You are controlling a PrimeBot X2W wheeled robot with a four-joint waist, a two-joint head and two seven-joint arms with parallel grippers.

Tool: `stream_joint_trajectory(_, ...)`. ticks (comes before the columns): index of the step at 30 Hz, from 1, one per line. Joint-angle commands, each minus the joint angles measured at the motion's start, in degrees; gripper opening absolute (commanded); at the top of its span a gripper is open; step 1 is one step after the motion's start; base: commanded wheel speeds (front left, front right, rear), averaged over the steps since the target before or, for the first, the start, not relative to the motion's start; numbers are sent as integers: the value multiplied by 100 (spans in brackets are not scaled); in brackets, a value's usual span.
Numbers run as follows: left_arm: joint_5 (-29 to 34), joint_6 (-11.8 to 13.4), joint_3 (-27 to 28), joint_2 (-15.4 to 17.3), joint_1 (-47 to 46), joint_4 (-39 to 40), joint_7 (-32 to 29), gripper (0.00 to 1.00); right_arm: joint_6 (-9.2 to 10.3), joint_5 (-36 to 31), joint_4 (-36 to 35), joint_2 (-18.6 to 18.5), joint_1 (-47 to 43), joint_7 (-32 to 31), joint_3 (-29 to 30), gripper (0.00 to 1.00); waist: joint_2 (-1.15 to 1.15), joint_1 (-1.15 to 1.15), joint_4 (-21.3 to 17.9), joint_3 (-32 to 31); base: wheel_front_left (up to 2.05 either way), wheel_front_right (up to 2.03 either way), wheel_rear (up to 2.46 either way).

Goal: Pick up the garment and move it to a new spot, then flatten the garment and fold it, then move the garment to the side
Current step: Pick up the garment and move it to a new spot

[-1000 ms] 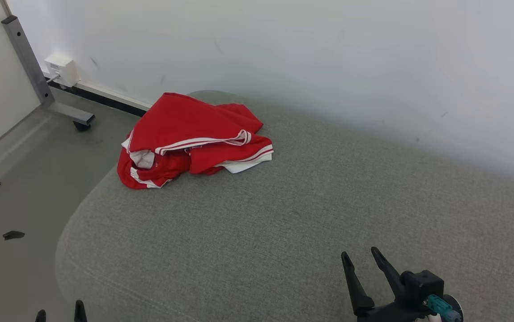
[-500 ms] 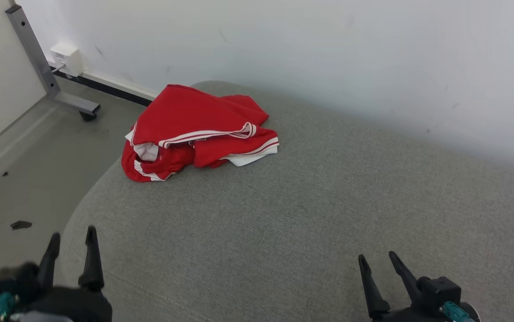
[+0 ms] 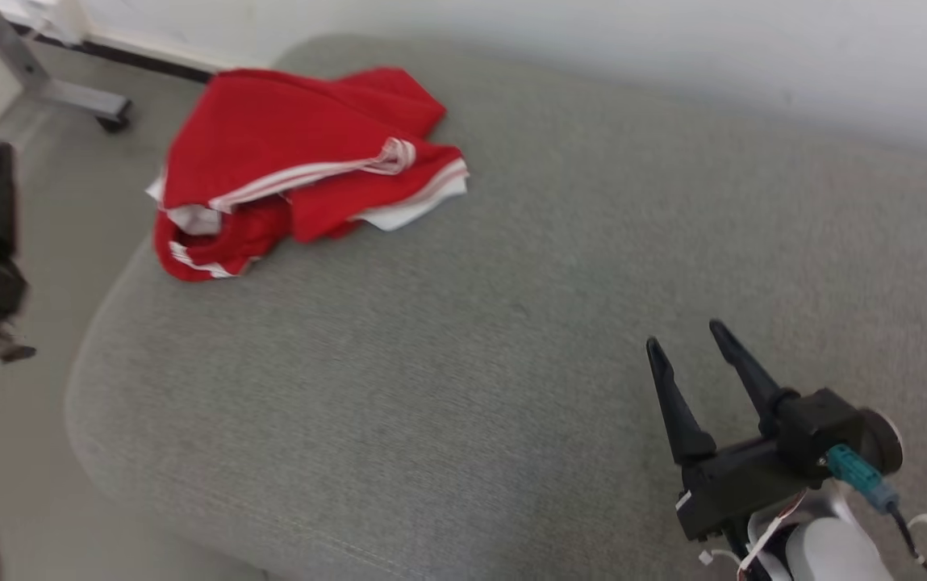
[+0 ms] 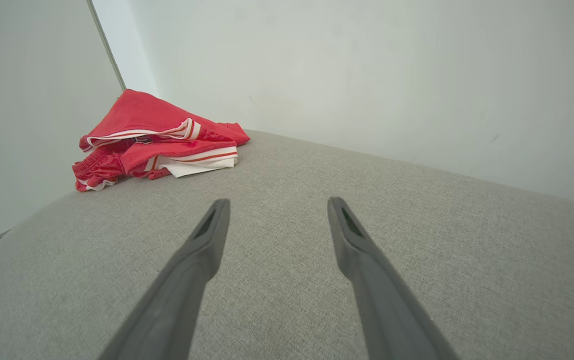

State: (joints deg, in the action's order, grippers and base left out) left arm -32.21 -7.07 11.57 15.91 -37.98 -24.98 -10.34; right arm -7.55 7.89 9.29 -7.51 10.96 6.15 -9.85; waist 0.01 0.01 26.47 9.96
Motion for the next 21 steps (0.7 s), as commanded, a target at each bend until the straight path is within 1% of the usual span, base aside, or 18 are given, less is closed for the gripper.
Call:
stream_joint_trajectory(1, -224, -26, 77, 125, -327, -68, -240, 100, 12, -41, -169, -85, 137, -66, -38, 100, -1, -1, -1026, 1374, 0, 0, 0)
stream_joint_trajectory(2, -264, -32, 46, 254, -466, -99, -379, 100, 12, -53, -267, -108, 164, -89, -56, 100, -1, -1, -1085, 1498, 0, 0, 0)
stream_joint_trajectory(6, -507, -26, 107, 605, -950, -191, -878, 100, 12, -64, -688, -228, 136, -261, -157, 100, -1, -1, -1299, 1927, 0, 0, 0)
stream_joint_trajectory(8, -649, 39, 191, 647, -1171, -255, -1078, 100, 12, -70, -869, -298, 106, -314, -152, 100, -1, -1, -1391, 2087, 0, 0, 0)
stream_joint_trajectory(12, -883, 140, 359, 882, -1459, -338, -1434, 100, 12, -34, -1157, -307, 57, -355, -91, 100, -1, -1, -1640, 2305, 0, 0, 0)
stream_joint_trajectory(15, -839, 162, 421, 1169, -1595, -497, -1590, 100, 12, -39, -1295, -260, 5, -351, -81, 100, -1, -1, -1824, 2417, 0, 0, 0)
stream_joint_trajectory(20, -486, 336, 319, 1613, -1656, -727, -1586, 100, 12, -70, -1433, -164, -93, -324, -15, 100, -1, -1, -2107, 2601, 0, 0, 0)
stream_joint_trajectory(21, -486, 336, 319, 1613, -1656, -727, -1586, 100, 12, -70, -1433, -164, -93, -324, -15, 100, -1, -1, -2107, 2601, 0, 0, 0)
